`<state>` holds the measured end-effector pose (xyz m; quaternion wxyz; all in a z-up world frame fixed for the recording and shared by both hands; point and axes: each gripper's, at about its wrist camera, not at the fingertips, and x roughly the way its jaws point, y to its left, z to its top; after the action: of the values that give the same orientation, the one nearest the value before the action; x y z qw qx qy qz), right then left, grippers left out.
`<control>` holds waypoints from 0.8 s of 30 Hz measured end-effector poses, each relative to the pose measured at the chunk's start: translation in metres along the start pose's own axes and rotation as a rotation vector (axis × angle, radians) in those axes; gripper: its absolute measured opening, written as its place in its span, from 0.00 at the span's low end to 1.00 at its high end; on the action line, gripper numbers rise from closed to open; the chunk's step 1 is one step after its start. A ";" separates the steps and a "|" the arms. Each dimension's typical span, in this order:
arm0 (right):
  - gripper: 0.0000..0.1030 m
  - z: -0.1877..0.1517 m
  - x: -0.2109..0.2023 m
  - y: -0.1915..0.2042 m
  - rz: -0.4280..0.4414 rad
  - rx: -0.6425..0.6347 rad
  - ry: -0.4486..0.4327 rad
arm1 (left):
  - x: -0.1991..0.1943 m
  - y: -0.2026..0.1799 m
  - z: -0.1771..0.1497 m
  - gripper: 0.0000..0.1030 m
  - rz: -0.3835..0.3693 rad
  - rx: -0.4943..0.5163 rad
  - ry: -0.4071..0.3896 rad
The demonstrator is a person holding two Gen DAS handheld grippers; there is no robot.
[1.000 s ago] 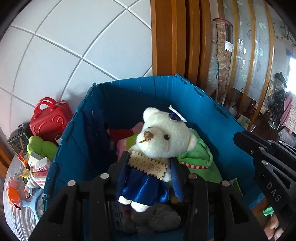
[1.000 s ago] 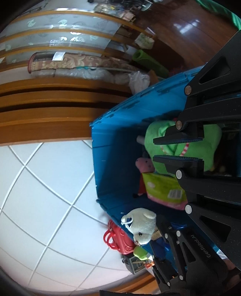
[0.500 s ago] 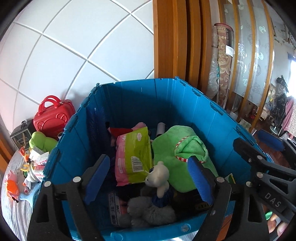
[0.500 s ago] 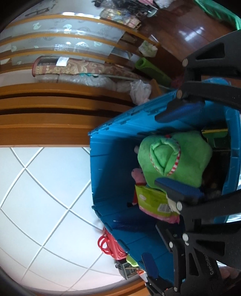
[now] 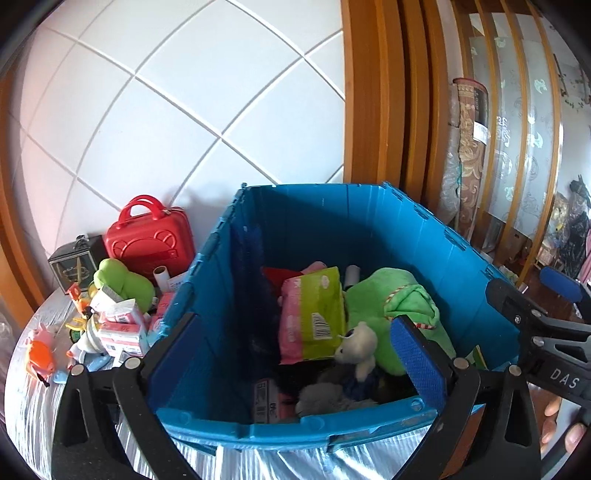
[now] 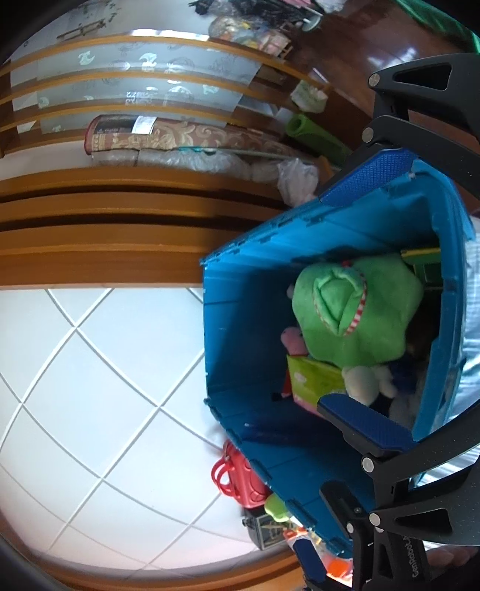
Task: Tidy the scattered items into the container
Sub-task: 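Carry the bear and grey plush into the blue crate and release both, then move both tools back over the remaining items on the table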
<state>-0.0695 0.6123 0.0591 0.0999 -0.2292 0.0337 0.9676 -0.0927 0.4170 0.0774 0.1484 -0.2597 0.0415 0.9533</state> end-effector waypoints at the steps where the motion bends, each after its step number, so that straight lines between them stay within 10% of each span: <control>1: 1.00 0.000 0.000 0.003 0.004 0.003 -0.002 | -0.002 0.005 0.000 1.00 -0.007 -0.011 -0.002; 14: 1.00 -0.001 0.011 0.078 0.128 -0.025 0.037 | -0.024 0.085 -0.020 1.00 0.098 -0.103 -0.026; 24: 1.00 0.003 0.001 0.196 0.215 -0.063 0.001 | -0.033 0.224 -0.045 1.00 0.175 -0.174 0.006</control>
<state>-0.1130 0.4212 0.0653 -0.0117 -0.2278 0.0279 0.9732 -0.1123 0.1884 0.0561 0.0414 -0.2699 -0.0186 0.9618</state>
